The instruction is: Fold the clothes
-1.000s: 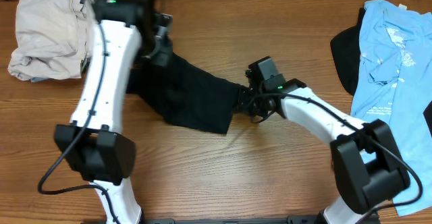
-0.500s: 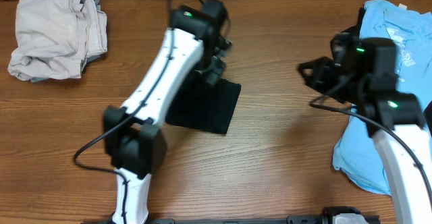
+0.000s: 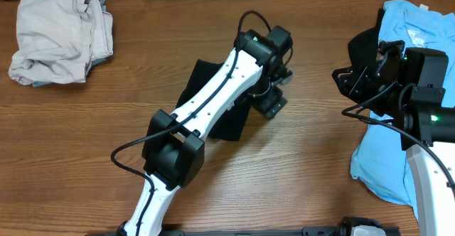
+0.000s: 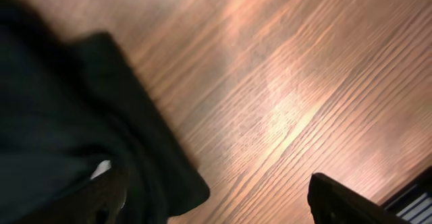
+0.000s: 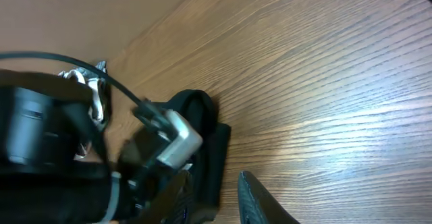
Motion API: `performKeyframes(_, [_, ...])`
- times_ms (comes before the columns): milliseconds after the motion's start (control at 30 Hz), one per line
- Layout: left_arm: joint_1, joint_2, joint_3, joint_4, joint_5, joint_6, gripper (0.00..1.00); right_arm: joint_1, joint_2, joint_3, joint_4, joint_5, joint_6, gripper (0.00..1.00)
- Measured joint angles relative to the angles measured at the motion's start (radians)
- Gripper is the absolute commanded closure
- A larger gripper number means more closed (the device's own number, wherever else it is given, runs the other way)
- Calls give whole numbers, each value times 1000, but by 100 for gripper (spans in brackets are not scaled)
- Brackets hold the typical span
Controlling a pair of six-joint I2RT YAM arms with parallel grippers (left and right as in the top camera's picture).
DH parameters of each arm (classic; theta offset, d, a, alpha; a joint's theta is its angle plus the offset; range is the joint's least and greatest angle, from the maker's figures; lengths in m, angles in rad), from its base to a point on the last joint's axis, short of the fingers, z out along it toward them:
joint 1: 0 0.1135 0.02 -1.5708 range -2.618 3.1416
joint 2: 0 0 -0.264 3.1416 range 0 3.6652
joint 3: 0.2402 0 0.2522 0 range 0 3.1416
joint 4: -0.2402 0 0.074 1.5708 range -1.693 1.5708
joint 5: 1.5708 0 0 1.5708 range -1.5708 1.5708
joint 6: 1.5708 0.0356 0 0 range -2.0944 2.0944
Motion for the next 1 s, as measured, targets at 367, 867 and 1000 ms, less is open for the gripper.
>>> performKeyframes(367, [257,5,540,-117,-4,-83,0,74,44,0,-60,2,-11,60])
performKeyframes(867, [489,5,595,-176,-15,-97,0,668,439,-1,158,143,151,55])
performKeyframes(1000, [490,5,595,-177,-14,-97,0,711,501,-1,195,156,177,56])
